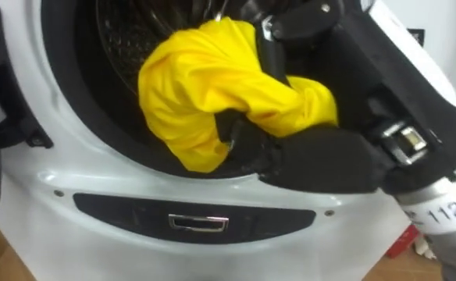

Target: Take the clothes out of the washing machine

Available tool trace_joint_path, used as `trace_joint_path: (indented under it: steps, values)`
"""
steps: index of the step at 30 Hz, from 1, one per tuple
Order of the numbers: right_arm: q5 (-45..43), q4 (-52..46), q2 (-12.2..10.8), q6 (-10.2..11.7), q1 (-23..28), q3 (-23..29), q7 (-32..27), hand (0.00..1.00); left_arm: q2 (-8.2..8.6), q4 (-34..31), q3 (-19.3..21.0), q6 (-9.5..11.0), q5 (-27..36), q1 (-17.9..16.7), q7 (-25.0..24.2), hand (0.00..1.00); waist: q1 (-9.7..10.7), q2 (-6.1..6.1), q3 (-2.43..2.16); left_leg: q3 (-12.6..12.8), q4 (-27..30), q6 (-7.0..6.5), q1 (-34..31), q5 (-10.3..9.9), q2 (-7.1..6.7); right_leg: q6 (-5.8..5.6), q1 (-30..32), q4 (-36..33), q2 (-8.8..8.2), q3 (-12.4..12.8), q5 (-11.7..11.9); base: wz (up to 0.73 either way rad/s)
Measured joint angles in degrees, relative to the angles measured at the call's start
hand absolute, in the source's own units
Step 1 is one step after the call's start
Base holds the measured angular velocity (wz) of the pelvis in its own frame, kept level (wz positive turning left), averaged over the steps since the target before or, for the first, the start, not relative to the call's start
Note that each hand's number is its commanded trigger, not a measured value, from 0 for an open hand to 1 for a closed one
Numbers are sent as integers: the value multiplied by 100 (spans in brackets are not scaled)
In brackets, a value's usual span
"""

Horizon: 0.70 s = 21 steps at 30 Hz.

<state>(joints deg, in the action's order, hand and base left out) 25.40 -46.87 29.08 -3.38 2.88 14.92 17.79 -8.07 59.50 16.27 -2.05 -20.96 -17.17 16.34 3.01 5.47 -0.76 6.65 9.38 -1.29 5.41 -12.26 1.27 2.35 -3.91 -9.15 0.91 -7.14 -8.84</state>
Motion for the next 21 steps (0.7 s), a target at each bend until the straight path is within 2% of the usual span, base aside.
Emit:
trace_joint_path:
  steps: [1,3,4,6,8,9,11,12,14,16,17,19,21]
  values:
    - [2,-26,57,17,75,53,0,100,6,-11,-9,-7,0,20,14,0,-7,-1,-1,104,-1,-13,32,-9,12,-9,15,-45,11,169,5,-13]
    - [55,-35,193,17,163,176,0,100,-4,-11,-5,-5,-4,85,57,0,88,9,-2,168,-8,-33,51,-23,15,-17,17,-60,14,307,10,-13]
    - [72,-15,258,17,177,206,0,100,-14,-11,-7,-6,-77,152,58,0,104,12,1,289,-30,-40,94,-31,20,-32,18,-58,23,418,20,-30]
    - [60,-20,266,31,209,233,0,100,-18,1,-18,-6,-258,199,57,0,156,10,3,477,-78,-55,171,-42,23,-45,19,-59,29,584,28,-41]
    - [4,98,255,35,361,880,-82,100,-16,-4,-23,-8,-396,203,50,0,192,-9,15,795,-136,-64,297,-95,42,-68,45,-70,53,872,42,-67]
    - [-25,167,246,37,422,1062,-173,100,-26,-4,-26,-14,-411,201,50,0,218,-8,15,896,-155,-62,310,-104,51,-77,78,-81,72,918,47,-84]
    - [-100,440,137,31,726,1522,-438,100,-82,-5,-76,-46,-441,198,47,0,396,-5,29,1274,-180,-28,338,-143,105,-120,225,-124,145,1201,104,-93]
    - [-127,471,106,31,792,1556,-463,100,-89,-6,-96,-47,-439,197,45,0,461,-16,34,1380,-179,-20,338,-154,118,-120,273,-153,168,1245,104,-89]
    - [-200,583,-5,33,915,1570,-528,100,-134,-5,-253,-43,-426,250,45,0,765,-88,42,1715,-173,19,340,-195,162,-120,378,-171,235,1338,146,-78]
    - [-284,658,-82,33,989,1576,-586,100,-188,5,-312,-20,-424,382,51,0,919,-134,55,1979,-172,63,363,-223,215,-86,466,-174,333,1415,209,-78]
    - [-302,741,-83,33,989,1588,-628,100,-199,117,-237,-147,-348,489,93,0,986,-167,69,2160,-172,92,396,-240,256,-72,517,-180,394,1555,251,-79]
    - [-372,855,-85,32,990,1648,-753,100,-273,284,-264,-202,-331,429,87,0,1113,-244,109,2367,-159,142,416,-271,311,-43,572,-192,452,1659,291,-66]
    - [-508,988,-89,26,988,1764,-850,100,-313,369,-291,-287,-329,409,50,0,1208,-291,122,2531,-162,167,408,-286,335,-38,688,-281,514,1768,293,-49]
